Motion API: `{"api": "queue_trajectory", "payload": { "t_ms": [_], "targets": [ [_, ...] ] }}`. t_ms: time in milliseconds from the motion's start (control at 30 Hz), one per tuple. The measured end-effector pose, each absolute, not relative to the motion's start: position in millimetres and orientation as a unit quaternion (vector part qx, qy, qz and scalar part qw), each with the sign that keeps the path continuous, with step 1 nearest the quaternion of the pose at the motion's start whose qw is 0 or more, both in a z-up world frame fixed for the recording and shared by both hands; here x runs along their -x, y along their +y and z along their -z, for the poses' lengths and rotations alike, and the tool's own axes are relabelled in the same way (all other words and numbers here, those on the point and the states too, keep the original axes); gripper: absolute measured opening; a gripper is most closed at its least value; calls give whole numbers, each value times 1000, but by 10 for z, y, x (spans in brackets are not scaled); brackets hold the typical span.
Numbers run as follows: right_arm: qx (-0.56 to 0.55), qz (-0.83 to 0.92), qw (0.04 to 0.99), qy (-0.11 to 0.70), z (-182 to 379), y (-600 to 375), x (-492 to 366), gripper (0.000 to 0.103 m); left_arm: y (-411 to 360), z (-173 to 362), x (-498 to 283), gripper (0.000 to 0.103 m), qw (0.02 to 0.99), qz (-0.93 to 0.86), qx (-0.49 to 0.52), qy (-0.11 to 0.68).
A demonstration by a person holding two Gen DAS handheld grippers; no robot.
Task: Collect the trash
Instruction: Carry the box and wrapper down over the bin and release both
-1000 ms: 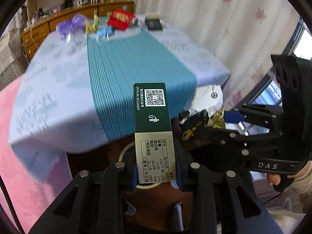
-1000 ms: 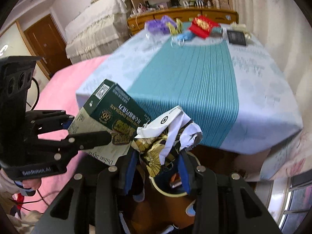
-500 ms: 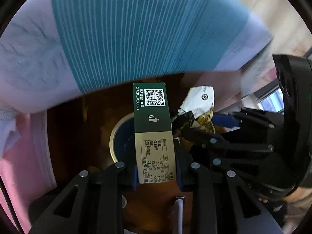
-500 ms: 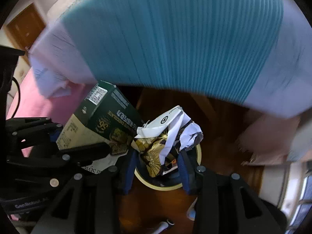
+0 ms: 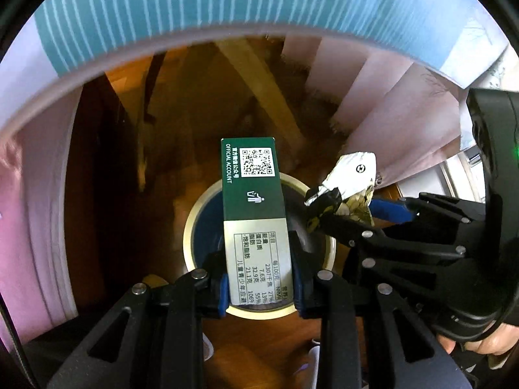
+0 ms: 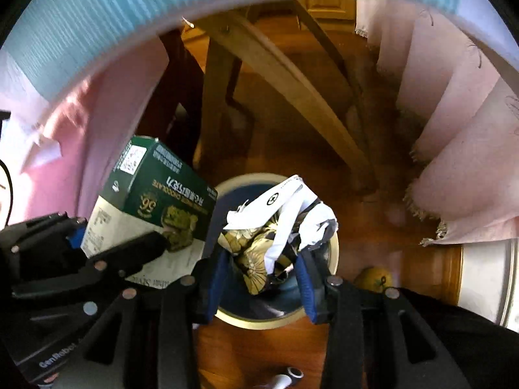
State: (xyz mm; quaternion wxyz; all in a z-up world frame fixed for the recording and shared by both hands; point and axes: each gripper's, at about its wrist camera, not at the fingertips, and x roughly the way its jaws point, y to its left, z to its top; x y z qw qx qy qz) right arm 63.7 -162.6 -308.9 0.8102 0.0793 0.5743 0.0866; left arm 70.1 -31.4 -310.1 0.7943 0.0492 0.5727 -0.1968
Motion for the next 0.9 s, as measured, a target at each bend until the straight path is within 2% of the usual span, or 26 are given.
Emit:
{"api": "queue_trajectory", "payload": {
  "t_ms": [533, 567, 600, 667, 900],
  "targets": [
    [-127, -73, 777, 612, 3436, -1726, -745, 45, -148, 3349, -902, 31, 777, 188, 2, 601],
    [-131, -73, 777, 612, 3442, -1730, -747, 45, -137, 3347, -903, 38, 776, 186, 4, 603],
    [-135, -74, 776, 612, 3445, -1727, -751, 46, -130, 3364, -913, 59, 774, 184, 7, 606],
    [-141, -74, 774, 613, 3468, -1742, -761, 49, -104, 3394, -938, 75, 773, 180, 12, 607],
    [-135, -65, 772, 618, 3514, -1714, -787, 63, -59, 3445, -953, 75, 773, 167, 17, 613]
  ]
}}
